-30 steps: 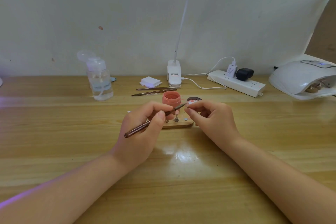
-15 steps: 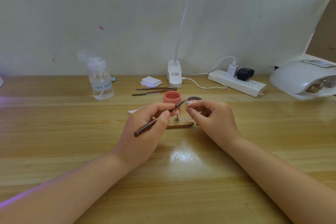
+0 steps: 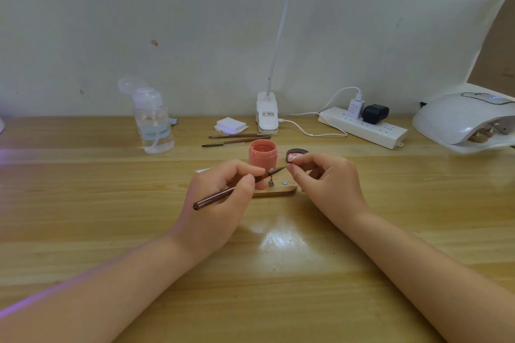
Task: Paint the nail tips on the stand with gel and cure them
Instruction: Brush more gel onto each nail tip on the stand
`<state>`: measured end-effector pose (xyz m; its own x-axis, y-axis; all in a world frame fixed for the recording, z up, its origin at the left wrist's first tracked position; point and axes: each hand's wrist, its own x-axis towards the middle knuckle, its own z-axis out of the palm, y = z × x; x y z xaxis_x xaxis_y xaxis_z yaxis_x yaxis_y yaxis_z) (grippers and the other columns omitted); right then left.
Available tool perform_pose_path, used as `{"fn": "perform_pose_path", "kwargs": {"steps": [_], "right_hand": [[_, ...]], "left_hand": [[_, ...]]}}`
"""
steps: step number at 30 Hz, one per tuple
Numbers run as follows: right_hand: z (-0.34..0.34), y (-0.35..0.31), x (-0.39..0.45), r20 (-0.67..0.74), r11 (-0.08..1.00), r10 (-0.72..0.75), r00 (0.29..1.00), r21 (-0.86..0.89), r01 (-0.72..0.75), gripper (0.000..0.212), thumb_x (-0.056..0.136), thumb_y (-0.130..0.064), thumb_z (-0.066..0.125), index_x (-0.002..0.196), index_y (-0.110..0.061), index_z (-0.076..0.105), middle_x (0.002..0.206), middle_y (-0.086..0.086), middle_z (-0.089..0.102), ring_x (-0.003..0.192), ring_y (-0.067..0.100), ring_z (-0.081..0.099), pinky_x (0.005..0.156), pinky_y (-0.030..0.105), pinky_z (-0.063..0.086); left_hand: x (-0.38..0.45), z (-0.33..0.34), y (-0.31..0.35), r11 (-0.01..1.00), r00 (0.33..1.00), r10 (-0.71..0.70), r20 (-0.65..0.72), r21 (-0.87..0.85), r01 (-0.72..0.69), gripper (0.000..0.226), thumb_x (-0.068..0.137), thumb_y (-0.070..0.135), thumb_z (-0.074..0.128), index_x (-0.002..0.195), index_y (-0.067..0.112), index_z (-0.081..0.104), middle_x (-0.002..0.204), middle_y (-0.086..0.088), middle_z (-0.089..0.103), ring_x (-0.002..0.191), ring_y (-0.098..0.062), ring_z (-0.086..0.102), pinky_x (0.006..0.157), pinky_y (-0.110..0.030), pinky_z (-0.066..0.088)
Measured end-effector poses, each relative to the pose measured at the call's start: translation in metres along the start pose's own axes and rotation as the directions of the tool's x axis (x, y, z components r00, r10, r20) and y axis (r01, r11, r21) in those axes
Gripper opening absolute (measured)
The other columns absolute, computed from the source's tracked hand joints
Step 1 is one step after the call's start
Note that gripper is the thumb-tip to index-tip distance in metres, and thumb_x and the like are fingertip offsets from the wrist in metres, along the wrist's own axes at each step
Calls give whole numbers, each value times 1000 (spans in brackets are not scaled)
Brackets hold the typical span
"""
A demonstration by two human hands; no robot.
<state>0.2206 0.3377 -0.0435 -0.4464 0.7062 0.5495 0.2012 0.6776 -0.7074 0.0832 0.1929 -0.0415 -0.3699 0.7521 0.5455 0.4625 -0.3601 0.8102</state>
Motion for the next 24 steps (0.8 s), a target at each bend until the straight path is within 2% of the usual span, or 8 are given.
{"fn": "perform_pose_path", "kwargs": {"steps": [5, 7, 10, 15, 17, 19, 22, 24], "right_hand": [[1, 1, 0, 8, 1000, -2, 1000, -13, 3, 10, 82, -16, 75, 79, -26, 73, 61, -17, 63, 52, 4, 53, 56, 14, 42], [0, 1, 1, -3, 1000, 18, 1000, -3, -18, 9, 82, -17, 75, 80, -25, 74, 61, -15, 64, 53, 7, 56, 58, 21, 46], [-2, 4, 3, -36, 996, 82, 996, 37, -81, 14, 82, -20, 75, 77, -32, 71, 62, -12, 65, 61, 15, 64, 65, 34, 53], [-2, 3, 2, -30, 997, 69, 997, 32, -69, 19, 82, -21, 75, 74, -38, 69, 61, -14, 65, 59, 14, 62, 65, 38, 54], [-1, 2, 2, -25, 998, 60, 998, 28, -59, 15, 82, -21, 75, 77, -35, 71, 62, -14, 66, 58, 17, 61, 63, 39, 54], [-1, 1, 1, -20, 998, 58, 998, 32, -58, 11, 82, -22, 75, 79, -32, 72, 65, -12, 67, 58, 18, 61, 63, 37, 53], [-1, 1, 1, -11, 998, 52, 999, 45, -52, 8, 82, -21, 76, 81, -28, 73, 66, -10, 68, 55, 11, 59, 61, 31, 51], [-1, 0, 1, -3, 998, 48, 999, 47, -48, 5, 82, -20, 76, 83, -24, 74, 66, -10, 68, 54, 4, 56, 60, 28, 49]], "left_hand": [[2, 2, -1, 1000, 1000, -5, 28, -4, 5, 23, 97, 17, 55, 116, 17, 68, 102, 10, 74, 99, -9, 68, 87, -24, 53], [2, 1, -1, 1000, 997, -15, 75, 14, 14, 22, 98, 14, 55, 114, 19, 69, 103, 10, 74, 103, -9, 68, 90, -25, 52], [0, 1, -1, 1000, 998, -10, 62, -3, 10, 23, 93, 20, 53, 108, 23, 70, 97, 10, 75, 99, -6, 68, 86, -20, 52], [2, 1, 6, 997, 997, 71, 37, -42, -69, 24, 95, 31, 56, 117, 37, 62, 97, 18, 73, 91, 2, 67, 78, -9, 49], [2, 1, 6, 996, 994, 94, 47, 0, -94, 22, 94, 33, 58, 113, 42, 64, 98, 16, 72, 92, -4, 67, 80, -14, 50], [2, 0, 3, 990, 991, 118, 61, 73, -122, 14, 94, 30, 61, 105, 34, 68, 96, 13, 70, 95, -13, 67, 83, -22, 51], [3, 0, 0, 963, 975, 181, 126, 180, -202, 22, 96, 30, 54, 106, 23, 71, 97, 12, 67, 97, -13, 64, 84, -17, 45], [3, 1, -1, 964, 976, 153, 157, 196, -183, 26, 97, 29, 52, 115, 22, 70, 101, 14, 67, 101, -11, 63, 85, -15, 43]]}}
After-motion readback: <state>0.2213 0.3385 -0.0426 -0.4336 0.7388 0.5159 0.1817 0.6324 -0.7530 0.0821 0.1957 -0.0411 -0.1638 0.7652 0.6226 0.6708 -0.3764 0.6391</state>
